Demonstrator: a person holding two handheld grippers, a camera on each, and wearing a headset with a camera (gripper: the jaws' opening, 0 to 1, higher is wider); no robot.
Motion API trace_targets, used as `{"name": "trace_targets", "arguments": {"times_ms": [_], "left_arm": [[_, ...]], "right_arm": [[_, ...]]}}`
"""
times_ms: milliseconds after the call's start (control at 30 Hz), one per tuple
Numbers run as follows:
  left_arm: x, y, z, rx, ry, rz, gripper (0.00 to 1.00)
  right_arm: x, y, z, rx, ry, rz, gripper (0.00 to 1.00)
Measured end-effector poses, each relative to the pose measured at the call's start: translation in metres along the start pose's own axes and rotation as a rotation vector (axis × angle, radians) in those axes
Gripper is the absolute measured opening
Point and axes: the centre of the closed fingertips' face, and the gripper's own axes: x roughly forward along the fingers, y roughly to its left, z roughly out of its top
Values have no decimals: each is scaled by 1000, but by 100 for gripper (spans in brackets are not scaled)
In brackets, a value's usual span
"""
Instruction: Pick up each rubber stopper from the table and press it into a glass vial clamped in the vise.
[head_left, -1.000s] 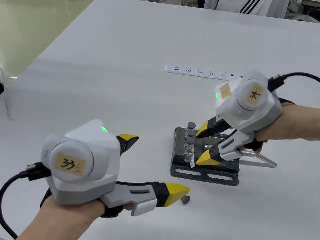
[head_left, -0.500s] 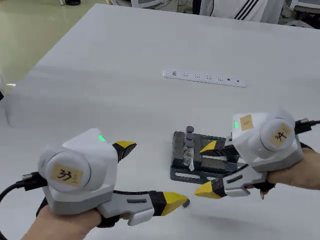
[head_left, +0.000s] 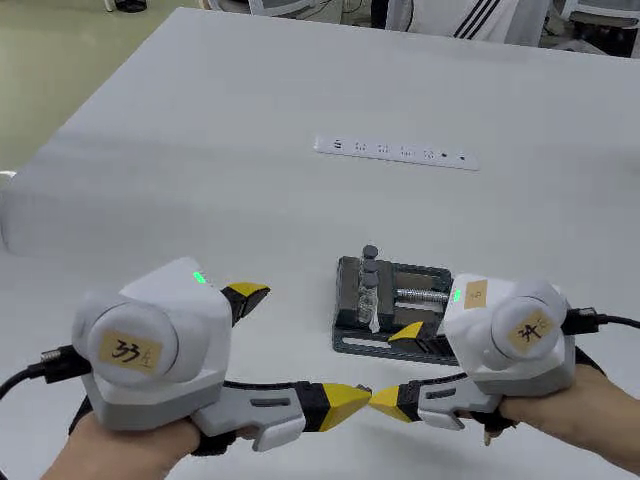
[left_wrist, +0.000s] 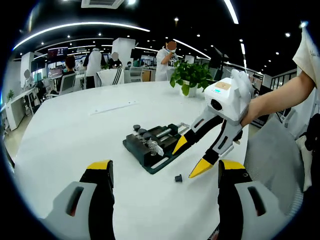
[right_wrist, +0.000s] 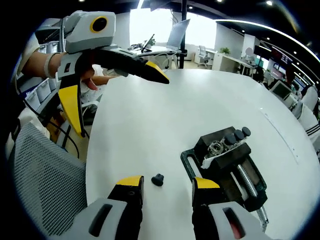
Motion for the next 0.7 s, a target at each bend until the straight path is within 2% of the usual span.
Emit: {"name": "trace_targets", "arguments": {"times_ms": [67,133,200,400,700], "left_arm": [[-1,0,-1,-3,0,2,84],[-1,-1,-1,-4,0,2,84],[-2,-1,-2,-6,0,3,84],[-2,-1,-5,-14,2,6,84],[-2,0,-7,-20,6,8,84]], "right_arm": [[3,3,-1,5,-3,2,33],[6,8,-3,16,11,19,27],[8,10,-5,-4,15,25,20],[9,11,-9,-35,45,54,13],[15,11,-14,-89,65,84,3]]}}
